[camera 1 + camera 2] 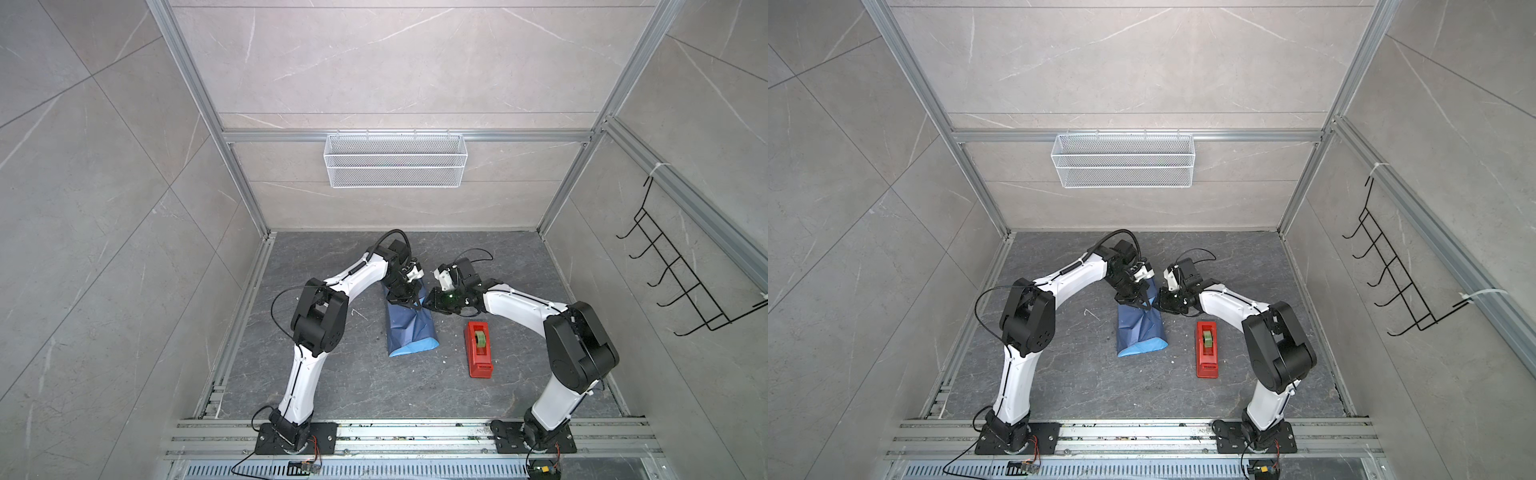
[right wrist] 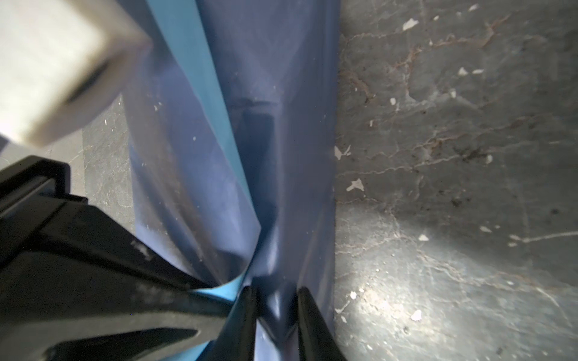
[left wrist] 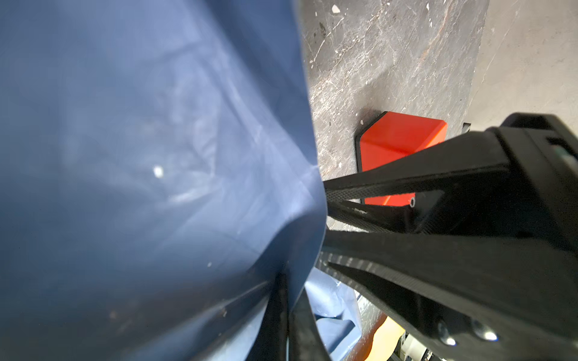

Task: Wrap a gift box in wrapping paper
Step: Fold the wrapping paper for the gift box.

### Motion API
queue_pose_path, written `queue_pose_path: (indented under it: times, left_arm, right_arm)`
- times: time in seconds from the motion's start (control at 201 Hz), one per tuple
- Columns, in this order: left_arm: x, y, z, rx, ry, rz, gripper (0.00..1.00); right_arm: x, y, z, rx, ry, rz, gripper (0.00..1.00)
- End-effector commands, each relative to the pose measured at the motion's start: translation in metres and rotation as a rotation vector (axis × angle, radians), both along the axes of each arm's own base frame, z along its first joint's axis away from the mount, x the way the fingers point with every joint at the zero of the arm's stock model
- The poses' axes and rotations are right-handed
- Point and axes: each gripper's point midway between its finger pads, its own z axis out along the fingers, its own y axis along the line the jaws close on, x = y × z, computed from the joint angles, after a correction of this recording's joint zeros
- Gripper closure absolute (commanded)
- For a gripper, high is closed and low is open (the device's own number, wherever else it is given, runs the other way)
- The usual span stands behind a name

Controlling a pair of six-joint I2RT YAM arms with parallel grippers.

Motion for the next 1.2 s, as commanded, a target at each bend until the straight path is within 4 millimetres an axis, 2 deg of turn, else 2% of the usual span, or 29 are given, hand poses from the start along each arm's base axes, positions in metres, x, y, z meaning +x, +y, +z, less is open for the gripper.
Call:
queue_pose_path:
  times: [0.0, 0.144, 0.324, 0.538, 0.772, 1.026, 1.115, 1.19]
  left_arm:
    - [-0.053, -0.010, -0.041, 0.043, 0.132, -0.107, 0.94]
    - [-0.054, -0.002, -0.050, 0.076, 0.137, -0.101, 0.92]
    - [-0.055, 0.001, -0.048, 0.072, 0.128, -0.102, 0.89]
    - [-0.055, 0.002, -0.048, 0.077, 0.121, -0.099, 0.87]
    - [-0.054, 0.003, -0.047, 0.080, 0.113, -0.099, 0.86]
    - [-0.054, 0.004, -0.050, 0.089, 0.115, -0.099, 0.86]
    - [-0.053, 0.005, -0.054, 0.101, 0.117, -0.097, 0.82]
    - [-0.053, 0.005, -0.049, 0.098, 0.107, -0.098, 0.73]
  right_arm:
    - [-0.046, -0.022, -0.039, -0.136, 0.197, -0.009, 0.73]
    - [-0.042, -0.022, -0.005, -0.115, 0.141, -0.016, 0.71]
    - [-0.035, -0.022, 0.039, -0.053, 0.065, -0.030, 0.70]
    - [-0.014, -0.019, 0.055, 0.009, 0.038, -0.070, 0.67]
    - [0.006, -0.024, 0.038, 0.028, 0.057, -0.128, 0.63]
    - [0.006, -0.020, 0.001, 0.019, 0.123, -0.110, 0.63]
    - [0.001, -0.028, -0.013, -0.020, 0.150, -0.116, 0.65]
    - [-0.004, -0.033, -0.022, -0.028, 0.171, -0.121, 0.66]
